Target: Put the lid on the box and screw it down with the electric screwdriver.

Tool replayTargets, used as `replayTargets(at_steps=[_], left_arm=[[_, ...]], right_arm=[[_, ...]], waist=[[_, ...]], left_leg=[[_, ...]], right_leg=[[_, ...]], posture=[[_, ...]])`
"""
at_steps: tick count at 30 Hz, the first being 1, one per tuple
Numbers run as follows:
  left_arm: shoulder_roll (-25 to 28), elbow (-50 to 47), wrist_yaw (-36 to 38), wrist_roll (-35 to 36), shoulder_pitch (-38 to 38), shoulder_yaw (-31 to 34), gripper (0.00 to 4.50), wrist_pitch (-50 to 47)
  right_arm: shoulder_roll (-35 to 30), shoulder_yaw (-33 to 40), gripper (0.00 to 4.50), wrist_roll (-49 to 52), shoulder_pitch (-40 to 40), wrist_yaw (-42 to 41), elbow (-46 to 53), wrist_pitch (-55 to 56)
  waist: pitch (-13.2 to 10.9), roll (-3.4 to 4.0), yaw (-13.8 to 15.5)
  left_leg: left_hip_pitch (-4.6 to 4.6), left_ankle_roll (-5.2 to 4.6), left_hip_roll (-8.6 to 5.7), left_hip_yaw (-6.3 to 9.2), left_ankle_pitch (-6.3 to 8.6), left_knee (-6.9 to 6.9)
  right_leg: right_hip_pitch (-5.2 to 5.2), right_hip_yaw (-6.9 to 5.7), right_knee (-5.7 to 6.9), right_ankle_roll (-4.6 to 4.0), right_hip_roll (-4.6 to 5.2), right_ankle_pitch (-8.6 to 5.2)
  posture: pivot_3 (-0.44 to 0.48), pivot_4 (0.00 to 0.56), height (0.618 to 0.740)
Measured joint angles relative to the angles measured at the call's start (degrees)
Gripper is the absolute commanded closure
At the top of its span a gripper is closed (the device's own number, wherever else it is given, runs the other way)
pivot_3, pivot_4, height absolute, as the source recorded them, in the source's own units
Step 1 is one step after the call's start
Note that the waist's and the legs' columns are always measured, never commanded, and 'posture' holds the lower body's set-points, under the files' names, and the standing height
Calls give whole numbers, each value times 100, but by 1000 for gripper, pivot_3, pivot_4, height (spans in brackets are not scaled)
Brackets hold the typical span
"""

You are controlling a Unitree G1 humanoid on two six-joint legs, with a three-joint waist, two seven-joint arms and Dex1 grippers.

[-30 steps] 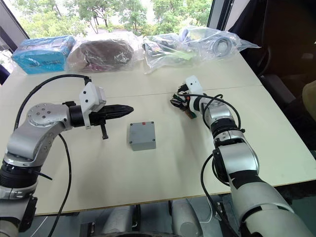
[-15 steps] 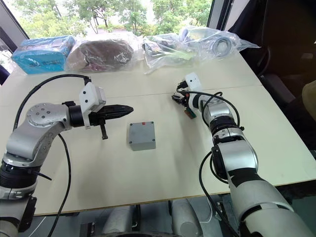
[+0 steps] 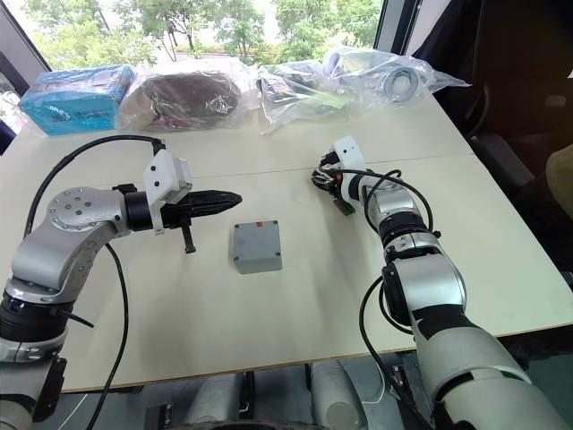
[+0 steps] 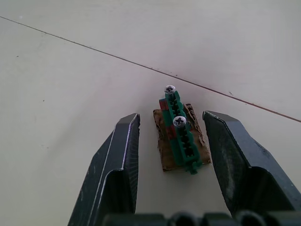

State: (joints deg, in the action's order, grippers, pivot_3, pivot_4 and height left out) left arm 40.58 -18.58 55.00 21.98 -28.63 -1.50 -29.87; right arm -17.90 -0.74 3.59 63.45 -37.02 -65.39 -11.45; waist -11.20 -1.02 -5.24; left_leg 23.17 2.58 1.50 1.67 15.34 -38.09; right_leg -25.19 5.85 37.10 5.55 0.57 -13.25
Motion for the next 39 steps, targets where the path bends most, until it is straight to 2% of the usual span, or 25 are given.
replayTargets(at_steps=[2,3,23,27,30,39], left_arm=[[0,0,-2,0,4,-3,4500,0],[0,0,-4,0,4,-3,4500,0],[-16,-8,-39,0,82,-10,4500,0],[-16,-10,-36,1,84,-11,4500,0],[-4,-14,8,1,127,-11,4500,5],[284,11,249,-2,493,14,4500,133]], right_arm=[[-1,12,4207,-3,1,5,0,1],[-1,15,4459,-4,1,5,0,1],[-70,117,4459,-9,40,-170,240,-248],[-229,146,4459,29,37,-244,1058,-575],[-322,152,4459,142,-2,-356,1889,-1228],[-633,-368,4459,1009,-956,-1043,5945,-4062]], waist=[[0,0,-32],[0,0,-37],[-1,1,-57],[-1,2,-51],[-1,2,-48],[-1,2,-18]], left_leg=[[0,0,0,0,0,0],[0,0,0,0,0,0],[0,0,0,2,0,3],[0,0,0,2,0,3],[0,0,0,3,0,3],[3,0,0,5,0,3]], right_leg=[[0,0,0,0,0,0],[0,0,0,0,0,0],[-1,0,1,0,0,0],[-1,0,1,0,0,0],[-2,0,3,0,0,0],[-5,-2,4,0,0,-1]], posture=[[0,150,740],[0,150,740],[0,150,740],[0,150,740],[0,150,740],[0,150,740]])
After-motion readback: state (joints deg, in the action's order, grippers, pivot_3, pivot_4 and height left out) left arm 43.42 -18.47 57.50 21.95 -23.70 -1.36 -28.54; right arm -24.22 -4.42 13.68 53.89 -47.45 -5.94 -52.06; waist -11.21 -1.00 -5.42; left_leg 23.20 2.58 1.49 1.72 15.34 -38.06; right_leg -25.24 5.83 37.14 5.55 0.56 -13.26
